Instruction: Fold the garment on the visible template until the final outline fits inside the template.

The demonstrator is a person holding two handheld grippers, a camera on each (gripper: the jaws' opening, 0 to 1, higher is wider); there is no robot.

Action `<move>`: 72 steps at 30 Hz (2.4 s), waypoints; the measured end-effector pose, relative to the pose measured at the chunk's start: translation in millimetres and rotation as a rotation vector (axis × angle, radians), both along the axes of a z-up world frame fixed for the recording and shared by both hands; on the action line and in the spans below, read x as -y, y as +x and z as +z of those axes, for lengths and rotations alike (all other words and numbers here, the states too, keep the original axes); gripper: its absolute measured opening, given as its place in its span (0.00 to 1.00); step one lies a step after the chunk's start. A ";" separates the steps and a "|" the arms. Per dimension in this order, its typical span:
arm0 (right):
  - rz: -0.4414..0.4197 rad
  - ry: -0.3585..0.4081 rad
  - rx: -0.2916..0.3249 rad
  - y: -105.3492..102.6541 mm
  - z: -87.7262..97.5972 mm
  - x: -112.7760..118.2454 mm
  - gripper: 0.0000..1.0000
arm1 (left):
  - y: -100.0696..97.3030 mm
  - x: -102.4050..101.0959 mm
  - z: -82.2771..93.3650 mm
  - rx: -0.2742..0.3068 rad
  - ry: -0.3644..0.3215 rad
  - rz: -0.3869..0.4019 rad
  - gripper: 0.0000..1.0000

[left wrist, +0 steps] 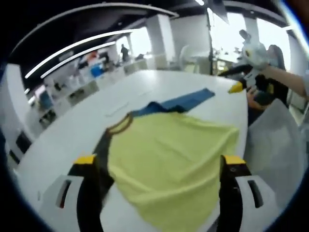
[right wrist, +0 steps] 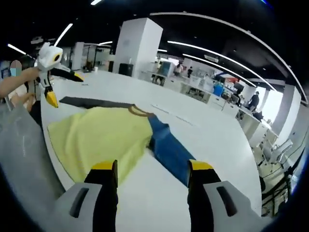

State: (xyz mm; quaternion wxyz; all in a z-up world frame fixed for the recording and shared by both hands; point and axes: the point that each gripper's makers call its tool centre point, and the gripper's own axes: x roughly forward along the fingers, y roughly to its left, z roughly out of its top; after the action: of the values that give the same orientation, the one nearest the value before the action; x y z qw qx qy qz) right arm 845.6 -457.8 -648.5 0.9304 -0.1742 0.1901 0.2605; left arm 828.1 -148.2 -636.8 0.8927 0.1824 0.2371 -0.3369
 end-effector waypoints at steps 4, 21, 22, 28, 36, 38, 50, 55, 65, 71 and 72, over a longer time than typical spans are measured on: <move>-0.088 0.076 -0.014 15.3 -4.8 38.0 0.53 | 2.2 -2.2 -1.5 -0.022 0.022 0.046 1.00; -0.267 0.131 -0.132 91.2 -76.2 148.9 0.38 | -3.1 -0.3 -2.7 -0.071 0.017 0.156 1.00; -0.270 0.134 -0.136 95.5 -80.5 152.0 0.38 | -3.3 -0.5 -1.6 -0.069 0.014 0.160 1.00; -0.304 0.165 -0.195 115.0 -110.1 168.4 0.36 | -3.3 0.5 5.2 -0.045 0.012 0.154 1.00; -0.332 0.202 -0.212 125.2 -120.1 178.5 0.32 | -2.1 -2.3 11.1 -0.038 0.029 0.175 1.00; -0.337 0.215 -0.217 127.0 -122.6 180.8 0.30 | -2.7 -5.0 10.8 -0.039 0.039 0.182 1.00; -0.348 0.257 -0.229 128.4 -129.1 175.4 0.23 | -9.7 -13.2 14.1 -0.034 0.065 0.201 1.00; -0.341 0.220 -0.229 130.3 -132.5 176.6 0.07 | -12.1 -13.8 13.4 -0.044 0.059 0.205 1.00; -0.363 0.229 -0.222 124.4 -112.0 171.2 0.01 | -12.3 -22.0 11.7 -0.051 0.044 0.200 1.00; -0.380 0.210 -0.173 120.7 -75.1 161.1 0.01 | -13.1 -26.1 20.1 -0.010 0.005 0.150 1.00; -0.378 0.201 -0.167 120.7 -69.0 159.6 0.01 | -14.1 -27.1 21.1 -0.006 0.002 0.142 1.00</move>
State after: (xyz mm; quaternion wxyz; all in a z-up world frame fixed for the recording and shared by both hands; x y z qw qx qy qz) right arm 966.4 -617.4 -717.5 0.9564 -0.0199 0.2687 0.1127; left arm 814.1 -121.1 -615.7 0.9135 0.1650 0.2522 -0.2733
